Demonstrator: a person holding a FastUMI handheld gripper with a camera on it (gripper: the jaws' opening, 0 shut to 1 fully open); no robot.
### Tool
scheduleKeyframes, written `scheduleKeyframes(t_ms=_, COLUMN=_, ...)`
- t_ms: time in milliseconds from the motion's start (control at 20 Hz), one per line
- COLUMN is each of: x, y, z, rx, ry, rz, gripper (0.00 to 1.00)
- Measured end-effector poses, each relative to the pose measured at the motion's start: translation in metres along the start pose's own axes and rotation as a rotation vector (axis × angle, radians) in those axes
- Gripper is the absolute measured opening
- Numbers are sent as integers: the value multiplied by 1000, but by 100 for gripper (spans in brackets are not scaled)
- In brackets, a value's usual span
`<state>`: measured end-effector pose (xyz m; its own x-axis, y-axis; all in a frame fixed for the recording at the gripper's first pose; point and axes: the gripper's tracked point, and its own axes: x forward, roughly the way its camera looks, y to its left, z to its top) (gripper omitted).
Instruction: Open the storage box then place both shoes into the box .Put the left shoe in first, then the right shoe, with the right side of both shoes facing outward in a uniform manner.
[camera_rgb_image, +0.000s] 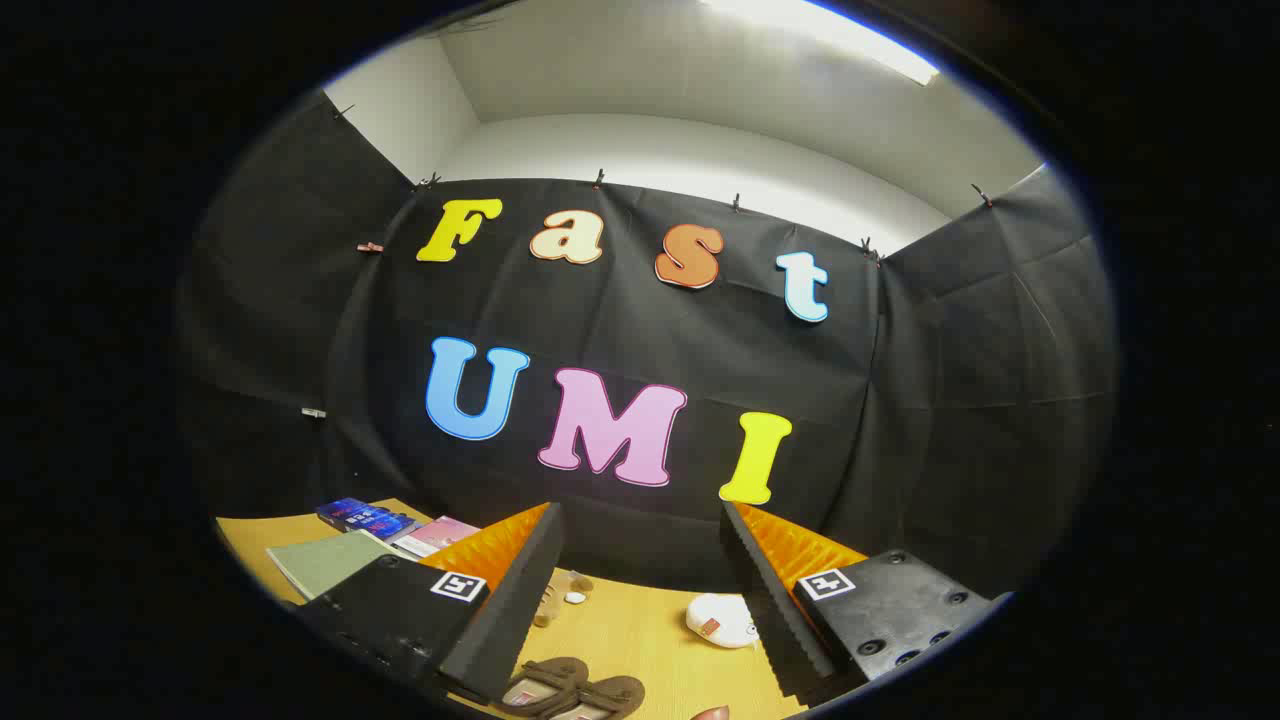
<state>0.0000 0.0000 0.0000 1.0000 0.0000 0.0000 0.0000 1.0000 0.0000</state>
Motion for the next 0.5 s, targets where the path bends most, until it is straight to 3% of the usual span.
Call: scheduleKeyframes(t_ms=500, x=1, y=4, z=2, rx=-2, ry=-3, rz=7, gripper=97)
